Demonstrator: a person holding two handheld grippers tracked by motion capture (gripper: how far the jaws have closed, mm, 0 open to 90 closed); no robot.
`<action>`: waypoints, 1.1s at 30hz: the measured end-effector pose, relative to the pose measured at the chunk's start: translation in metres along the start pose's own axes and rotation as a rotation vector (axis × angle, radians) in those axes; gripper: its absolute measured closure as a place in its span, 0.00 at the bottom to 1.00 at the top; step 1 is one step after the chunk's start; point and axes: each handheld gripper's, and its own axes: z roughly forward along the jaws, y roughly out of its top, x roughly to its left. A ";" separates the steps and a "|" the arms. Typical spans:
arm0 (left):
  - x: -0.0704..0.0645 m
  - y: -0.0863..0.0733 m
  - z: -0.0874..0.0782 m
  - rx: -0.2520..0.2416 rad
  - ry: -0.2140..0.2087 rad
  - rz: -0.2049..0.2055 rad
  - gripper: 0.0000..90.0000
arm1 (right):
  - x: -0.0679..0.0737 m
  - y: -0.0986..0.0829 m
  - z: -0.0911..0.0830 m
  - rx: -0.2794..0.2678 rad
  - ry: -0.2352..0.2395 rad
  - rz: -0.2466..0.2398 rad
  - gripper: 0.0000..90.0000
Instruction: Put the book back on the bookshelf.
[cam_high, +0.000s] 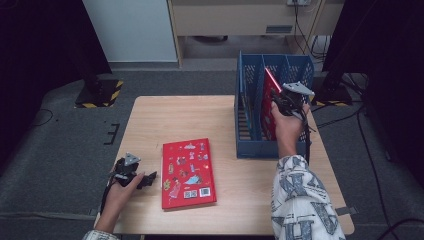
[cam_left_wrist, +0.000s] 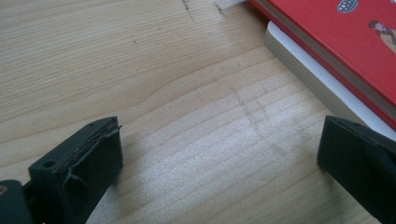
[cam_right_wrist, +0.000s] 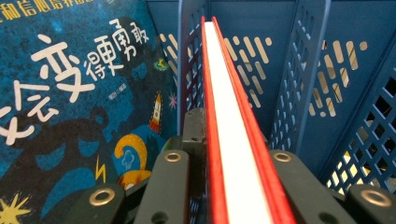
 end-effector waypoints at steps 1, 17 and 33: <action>0.000 0.000 0.000 0.000 0.000 0.000 0.00 | 0.000 0.000 -0.001 0.001 0.003 0.002 0.86; 0.000 0.000 0.000 0.000 0.000 0.001 0.00 | 0.004 0.013 -0.010 0.013 0.013 -0.013 0.83; 0.000 0.001 0.001 -0.002 -0.002 0.002 0.00 | 0.005 0.021 -0.006 0.058 -0.022 -0.058 0.88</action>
